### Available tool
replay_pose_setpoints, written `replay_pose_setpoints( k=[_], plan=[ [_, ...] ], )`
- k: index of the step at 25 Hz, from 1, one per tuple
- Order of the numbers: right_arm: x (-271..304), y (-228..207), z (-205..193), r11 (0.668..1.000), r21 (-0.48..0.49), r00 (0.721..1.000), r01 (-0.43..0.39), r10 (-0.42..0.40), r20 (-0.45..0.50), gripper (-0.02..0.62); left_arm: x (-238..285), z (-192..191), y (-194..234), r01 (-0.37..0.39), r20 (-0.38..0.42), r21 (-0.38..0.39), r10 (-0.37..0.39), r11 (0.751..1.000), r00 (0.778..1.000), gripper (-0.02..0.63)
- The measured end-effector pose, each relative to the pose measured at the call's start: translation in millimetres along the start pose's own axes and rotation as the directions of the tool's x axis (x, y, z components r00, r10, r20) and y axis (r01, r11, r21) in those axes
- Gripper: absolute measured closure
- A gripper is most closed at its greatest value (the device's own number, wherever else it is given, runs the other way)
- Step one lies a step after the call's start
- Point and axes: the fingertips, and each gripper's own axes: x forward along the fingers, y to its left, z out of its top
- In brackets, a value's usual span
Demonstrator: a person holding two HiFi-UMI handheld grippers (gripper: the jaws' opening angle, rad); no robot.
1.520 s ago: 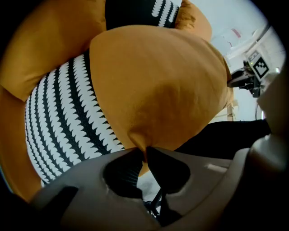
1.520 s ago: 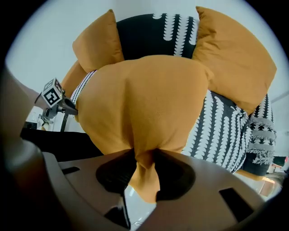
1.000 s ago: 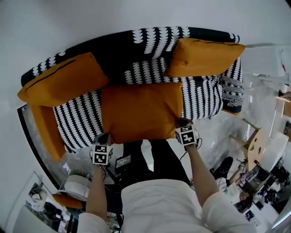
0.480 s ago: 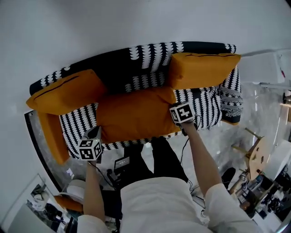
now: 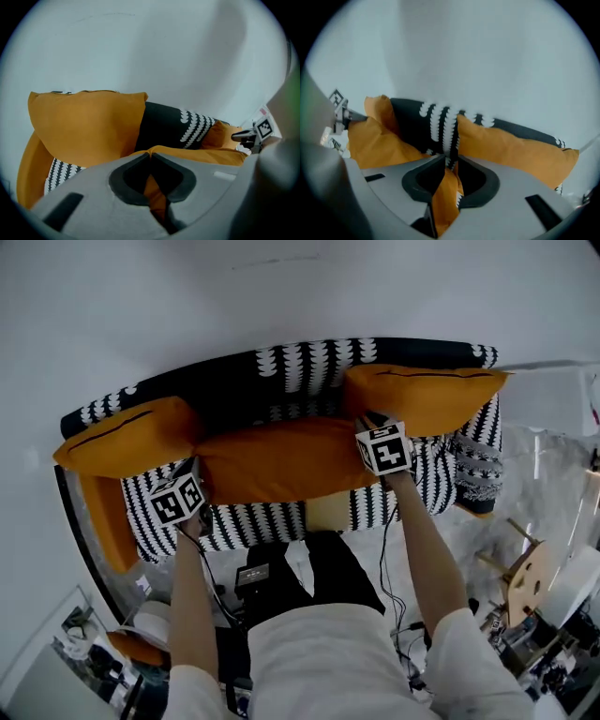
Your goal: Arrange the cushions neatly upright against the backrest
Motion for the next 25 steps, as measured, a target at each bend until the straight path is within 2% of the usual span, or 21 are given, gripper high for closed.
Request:
replay_pose_setpoints(
  k=[2, 4, 5, 7, 9, 11, 12, 14, 16, 19, 21, 23, 25],
  plan=[
    [-28, 3, 22, 0.996, 0.063, 0.993, -0.065, 0.059, 0.099, 0.514, 8, 11, 4, -0.005, 0.000, -0.006, 0.005, 1.000, 1.000, 0.586],
    [-60, 29, 26, 0.972, 0.117, 0.970, -0.202, 0.182, 0.163, 0.514, 18, 22, 8, -0.016, 0.006, -0.007, 0.016, 1.000, 1.000, 0.583],
    [-74, 49, 21, 0.949, 0.133, 0.949, -0.284, 0.259, 0.181, 0.514, 22, 27, 11, -0.022, 0.012, -0.009, 0.022, 1.000, 1.000, 0.583],
    [-91, 95, -3, 0.895, 0.144, 0.902, -0.422, 0.398, 0.168, 0.515, 30, 38, 13, -0.031, 0.023, -0.016, 0.032, 0.999, 0.999, 0.581],
    [-81, 130, -37, 0.867, 0.158, 0.881, -0.474, 0.463, 0.099, 0.514, 37, 48, 15, -0.034, 0.032, -0.034, 0.035, 0.999, 0.999, 0.576],
    [-52, 144, -62, 0.867, 0.214, 0.891, -0.449, 0.452, 0.038, 0.506, 42, 54, 15, -0.026, 0.032, -0.054, 0.028, 0.998, 0.999, 0.571],
    [-37, 145, -67, 0.870, 0.251, 0.901, -0.424, 0.432, 0.024, 0.480, 43, 55, 16, -0.022, 0.025, -0.057, 0.023, 0.998, 0.999, 0.569],
    [-14, 140, -62, 0.881, 0.296, 0.924, -0.370, 0.381, 0.022, 0.480, 41, 55, 19, -0.020, 0.011, -0.045, 0.020, 0.999, 1.000, 0.566],
    [-2, 130, -42, 0.902, 0.288, 0.945, -0.321, 0.324, 0.041, 0.482, 32, 59, 25, -0.041, 0.031, -0.007, 0.041, 0.999, 0.999, 0.558],
    [10, 121, -14, 0.933, 0.227, 0.960, -0.278, 0.270, 0.069, 0.482, 9, 76, 28, -0.090, 0.118, 0.099, 0.078, 0.991, 0.990, 0.557],
    [20, 120, -3, 0.947, 0.179, 0.964, -0.265, 0.258, 0.064, 0.482, 1, 78, 26, -0.124, 0.138, 0.201, 0.097, 0.972, 0.986, 0.557],
    [30, 121, 6, 0.958, 0.145, 0.969, -0.246, 0.240, 0.060, 0.483, -6, 77, 24, -0.182, 0.175, 0.291, 0.135, 0.939, 0.975, 0.557],
    [39, 121, 16, 0.967, 0.127, 0.975, -0.221, 0.215, 0.062, 0.485, -18, 80, 23, -0.257, 0.249, 0.319, 0.181, 0.912, 0.951, 0.557]
  ],
)
